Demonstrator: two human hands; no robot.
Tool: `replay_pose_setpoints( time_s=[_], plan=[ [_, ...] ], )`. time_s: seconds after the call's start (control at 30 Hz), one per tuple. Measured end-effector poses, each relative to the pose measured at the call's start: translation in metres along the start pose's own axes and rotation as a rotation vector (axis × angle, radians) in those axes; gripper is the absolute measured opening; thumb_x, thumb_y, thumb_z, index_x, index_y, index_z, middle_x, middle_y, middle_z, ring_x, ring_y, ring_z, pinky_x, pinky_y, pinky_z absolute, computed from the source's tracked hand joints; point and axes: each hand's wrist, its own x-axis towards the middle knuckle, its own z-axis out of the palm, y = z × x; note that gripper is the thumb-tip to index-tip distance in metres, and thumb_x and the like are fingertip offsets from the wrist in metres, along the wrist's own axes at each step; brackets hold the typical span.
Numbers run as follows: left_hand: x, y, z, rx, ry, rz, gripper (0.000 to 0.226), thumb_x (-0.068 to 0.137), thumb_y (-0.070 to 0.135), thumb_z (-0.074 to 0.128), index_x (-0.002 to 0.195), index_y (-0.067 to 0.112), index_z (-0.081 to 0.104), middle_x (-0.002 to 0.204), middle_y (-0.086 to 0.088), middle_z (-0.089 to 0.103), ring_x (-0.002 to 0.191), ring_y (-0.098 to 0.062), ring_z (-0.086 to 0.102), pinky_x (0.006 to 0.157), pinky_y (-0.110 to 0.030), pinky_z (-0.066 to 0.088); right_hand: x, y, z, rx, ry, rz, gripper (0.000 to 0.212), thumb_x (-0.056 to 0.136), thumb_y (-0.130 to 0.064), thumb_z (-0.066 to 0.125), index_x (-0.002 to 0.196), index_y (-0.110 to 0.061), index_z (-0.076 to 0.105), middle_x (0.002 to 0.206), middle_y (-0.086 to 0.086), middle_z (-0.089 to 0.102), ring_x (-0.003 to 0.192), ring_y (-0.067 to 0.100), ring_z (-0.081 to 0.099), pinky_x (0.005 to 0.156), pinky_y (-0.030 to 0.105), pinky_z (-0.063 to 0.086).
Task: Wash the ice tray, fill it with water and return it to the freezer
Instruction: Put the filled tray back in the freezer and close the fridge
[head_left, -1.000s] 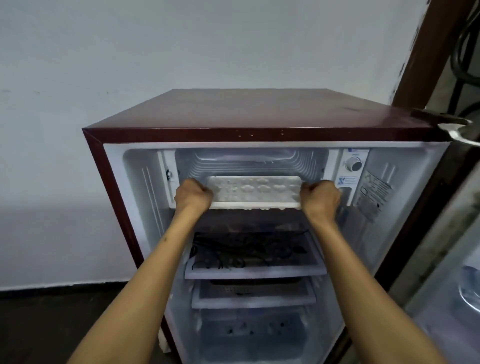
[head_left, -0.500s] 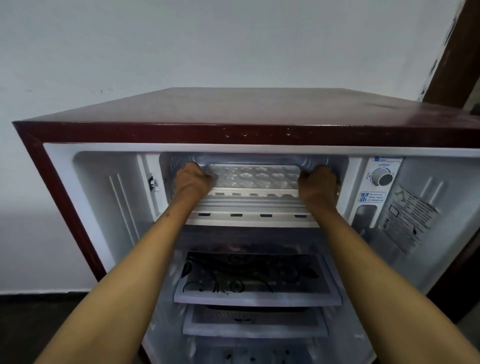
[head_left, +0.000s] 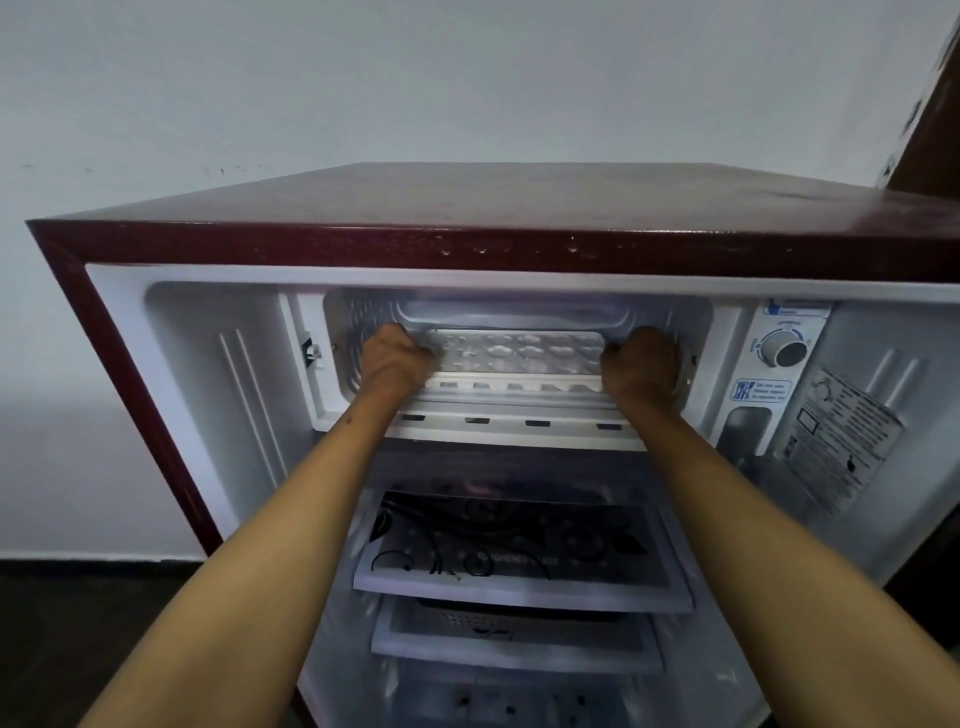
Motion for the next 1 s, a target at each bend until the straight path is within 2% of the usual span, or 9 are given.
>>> replay_pose_setpoints(
  time_s=[0.13,0.27,0.43,0.5,0.6,0.73,0.8,0.9,1.0],
  plan=[
    [-0.006,0.000,-0.002,0.009,0.002,-0.007,0.043,0.089,0.033,0.061,0.110,-0.004,0.064,0.119,-0.023,0.063,0.115,-0.036,0.058,0.092,-0.034,0.045,0.001,-0.001,-0.001,-0.034,-0.033,0.030,0.026,0.096,-0.017,0.056,0.109,0.004,0.066,0.109,0.021,0.068,0.104,0.033,0.064,0.082,0.033,0.050],
    [-0.023,0.008,-0.013,0.045,0.042,-0.008,0.035,0.094,0.024,0.049,0.110,-0.003,0.064,0.118,-0.025,0.062,0.113,-0.038,0.057,0.095,-0.038,0.045,-0.009,-0.008,-0.009,-0.074,-0.067,0.022,0.025,0.097,-0.012,0.049,0.105,0.005,0.066,0.108,0.022,0.068,0.102,0.034,0.064,0.076,0.031,0.048],
    [-0.065,0.026,-0.028,0.031,0.114,0.150,0.028,0.095,0.016,0.042,0.083,-0.001,0.061,0.096,-0.026,0.064,0.094,-0.041,0.061,0.078,-0.038,0.046,-0.037,-0.022,-0.020,-0.159,-0.076,-0.036,0.035,0.093,-0.017,0.047,0.119,0.005,0.055,0.119,0.025,0.058,0.111,0.041,0.056,0.092,0.047,0.048],
    [-0.085,0.029,-0.032,-0.015,0.084,0.206,0.025,0.095,0.013,0.041,0.082,0.000,0.058,0.090,-0.023,0.062,0.090,-0.039,0.061,0.071,-0.033,0.041,-0.051,-0.025,-0.025,-0.182,-0.125,-0.060,0.039,0.097,-0.018,0.042,0.126,0.006,0.049,0.123,0.025,0.054,0.113,0.042,0.052,0.094,0.048,0.045],
    [-0.115,0.026,-0.036,-0.022,0.049,0.282,0.040,0.092,0.022,0.036,0.108,-0.003,0.063,0.108,-0.024,0.064,0.101,-0.040,0.060,0.090,-0.040,0.047,-0.081,-0.027,-0.039,-0.157,-0.188,-0.098,0.041,0.101,-0.020,0.036,0.133,0.004,0.042,0.131,0.024,0.050,0.121,0.039,0.046,0.100,0.043,0.037],
    [-0.160,0.013,-0.041,0.037,0.028,0.327,0.031,0.096,0.019,0.041,0.101,-0.002,0.063,0.101,-0.021,0.064,0.099,-0.039,0.057,0.089,-0.045,0.043,-0.130,-0.021,-0.060,-0.088,-0.157,-0.187,0.041,0.101,-0.019,0.041,0.131,0.008,0.047,0.123,0.027,0.056,0.114,0.041,0.051,0.093,0.044,0.042],
    [-0.188,0.004,-0.046,0.045,0.014,0.320,0.034,0.099,0.023,0.039,0.106,-0.002,0.061,0.106,-0.020,0.064,0.106,-0.039,0.055,0.095,-0.047,0.041,-0.158,-0.017,-0.072,-0.051,-0.126,-0.206,0.038,0.099,-0.015,0.046,0.126,0.011,0.052,0.116,0.029,0.060,0.109,0.042,0.055,0.089,0.046,0.046],
    [-0.234,-0.008,-0.058,0.053,-0.048,0.277,0.044,0.102,0.031,0.033,0.125,0.000,0.054,0.128,-0.021,0.057,0.130,-0.037,0.042,0.111,-0.048,0.027,-0.200,-0.011,-0.098,-0.030,-0.121,-0.229,0.037,0.097,-0.018,0.045,0.118,0.010,0.056,0.111,0.027,0.061,0.107,0.043,0.056,0.090,0.047,0.046],
    [-0.288,-0.017,-0.079,0.032,-0.069,0.294,0.047,0.102,0.032,0.031,0.132,0.000,0.048,0.138,-0.020,0.050,0.139,-0.034,0.032,0.116,-0.045,0.018,-0.245,-0.006,-0.131,-0.018,-0.159,-0.267,0.042,0.101,-0.023,0.040,0.126,0.008,0.053,0.127,0.025,0.056,0.126,0.041,0.046,0.105,0.048,0.037]
  ],
)
